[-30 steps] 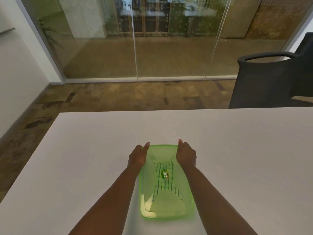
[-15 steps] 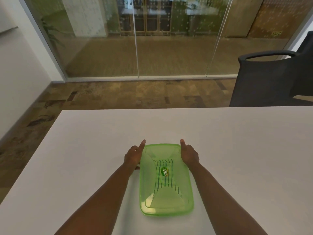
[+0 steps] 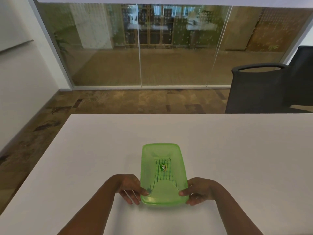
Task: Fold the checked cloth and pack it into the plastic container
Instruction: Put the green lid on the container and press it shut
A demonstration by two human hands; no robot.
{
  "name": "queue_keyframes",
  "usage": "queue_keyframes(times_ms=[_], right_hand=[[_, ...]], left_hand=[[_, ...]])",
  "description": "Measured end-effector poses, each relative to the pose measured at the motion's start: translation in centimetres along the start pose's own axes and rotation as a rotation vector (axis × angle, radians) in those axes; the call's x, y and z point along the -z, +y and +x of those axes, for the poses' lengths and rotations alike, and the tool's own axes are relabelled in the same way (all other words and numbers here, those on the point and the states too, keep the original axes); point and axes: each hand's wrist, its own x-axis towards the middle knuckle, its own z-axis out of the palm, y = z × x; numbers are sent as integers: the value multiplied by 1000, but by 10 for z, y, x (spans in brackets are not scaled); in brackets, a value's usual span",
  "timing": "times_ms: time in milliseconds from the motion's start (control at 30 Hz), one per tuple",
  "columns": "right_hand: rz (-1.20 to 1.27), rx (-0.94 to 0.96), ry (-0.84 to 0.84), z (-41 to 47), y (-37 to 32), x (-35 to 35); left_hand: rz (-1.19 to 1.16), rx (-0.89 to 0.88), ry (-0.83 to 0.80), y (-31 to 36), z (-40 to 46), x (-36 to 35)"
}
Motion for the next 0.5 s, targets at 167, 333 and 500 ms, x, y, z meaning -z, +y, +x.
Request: queue_keyframes(times_ms=[167,333,500], right_hand=[[57,52,117,-6,3,-9],[50,127,239,-16,-3,-15],[86,222,265,-20,-23,-23]], left_hand=[[17,-46,84,2,-9,-7],[25,-97,142,4,-18,-11],[-76,-152,213,9,-37,-2]])
